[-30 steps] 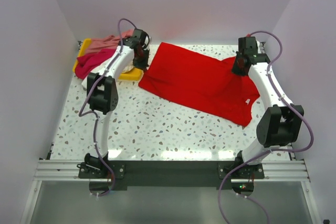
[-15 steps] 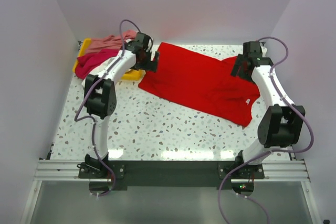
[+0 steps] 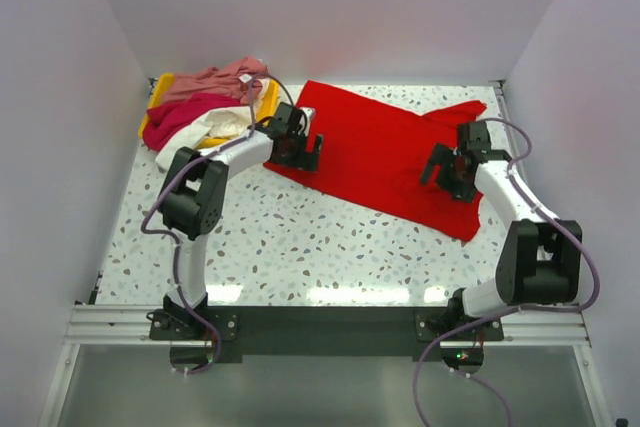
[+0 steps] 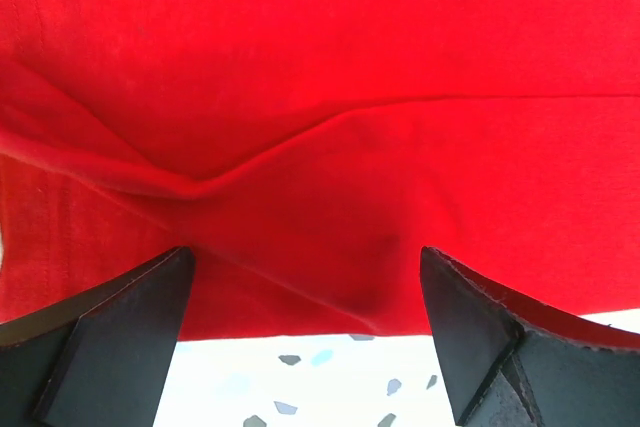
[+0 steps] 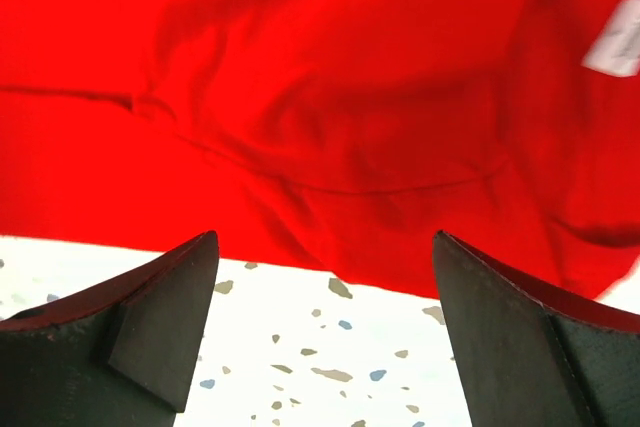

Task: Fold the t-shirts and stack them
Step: Fold the tshirt

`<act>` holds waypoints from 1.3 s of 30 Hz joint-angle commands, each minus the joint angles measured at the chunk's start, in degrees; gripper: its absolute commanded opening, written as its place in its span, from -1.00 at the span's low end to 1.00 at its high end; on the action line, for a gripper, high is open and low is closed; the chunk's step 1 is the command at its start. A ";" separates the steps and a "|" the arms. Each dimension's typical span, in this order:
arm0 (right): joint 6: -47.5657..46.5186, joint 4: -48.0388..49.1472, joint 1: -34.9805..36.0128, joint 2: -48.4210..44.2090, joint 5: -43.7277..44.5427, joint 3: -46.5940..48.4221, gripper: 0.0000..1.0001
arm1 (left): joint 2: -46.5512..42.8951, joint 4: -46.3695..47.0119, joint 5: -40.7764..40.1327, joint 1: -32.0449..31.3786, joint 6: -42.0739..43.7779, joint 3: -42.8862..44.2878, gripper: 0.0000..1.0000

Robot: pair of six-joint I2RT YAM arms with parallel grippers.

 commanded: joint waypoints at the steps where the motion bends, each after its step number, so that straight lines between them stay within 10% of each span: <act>1: 1.66 5.95 0.16 1.61 -9.01 -1.93 0.80 | -2.15 7.66 1.61 0.42 -1.38 -2.34 1.00; 23: 1.23 4.02 -11.43 13.57 -1.74 -3.17 0.97 | -13.66 20.85 0.82 -0.28 -7.97 -32.74 1.00; 39: -7.65 -0.82 -11.61 10.69 8.04 4.83 0.97 | -37.65 18.68 -2.87 -8.54 -18.60 -51.83 1.00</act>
